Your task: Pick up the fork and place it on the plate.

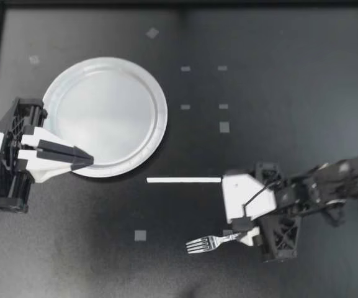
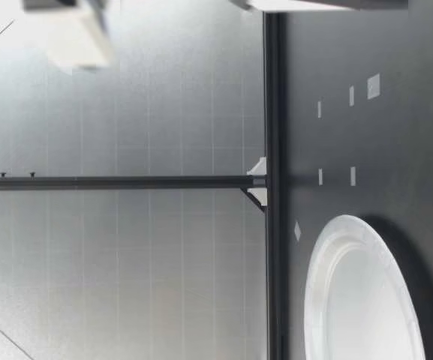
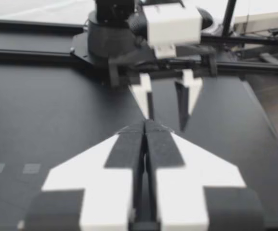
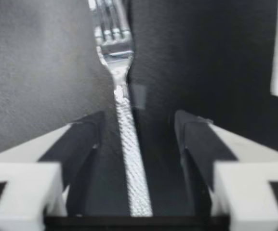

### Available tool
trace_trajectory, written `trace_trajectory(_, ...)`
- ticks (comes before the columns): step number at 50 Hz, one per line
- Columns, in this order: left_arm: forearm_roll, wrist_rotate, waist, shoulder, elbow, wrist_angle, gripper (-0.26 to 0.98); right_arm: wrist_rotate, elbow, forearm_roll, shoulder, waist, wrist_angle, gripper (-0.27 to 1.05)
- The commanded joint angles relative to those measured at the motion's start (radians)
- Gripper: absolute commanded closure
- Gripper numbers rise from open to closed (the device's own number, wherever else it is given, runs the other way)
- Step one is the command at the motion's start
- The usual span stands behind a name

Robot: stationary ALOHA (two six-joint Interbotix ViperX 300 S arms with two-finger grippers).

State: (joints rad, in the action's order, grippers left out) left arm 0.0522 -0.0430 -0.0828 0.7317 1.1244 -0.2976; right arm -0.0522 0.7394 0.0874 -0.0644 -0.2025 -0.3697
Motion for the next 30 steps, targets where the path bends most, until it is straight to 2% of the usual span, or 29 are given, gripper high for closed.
trace_trajectory(1, 0.003, 0.000, -0.002, 0.014, -0.002, -0.014, 0.59, -0.023, -0.052, 0.006, 0.061, -0.021, 0.005, 0.23)
trace_trajectory(30, 0.005, -0.002, -0.002, 0.015, 0.021, -0.014, 0.59, -0.095, -0.067, 0.005, 0.167, -0.048, 0.055, 0.23)
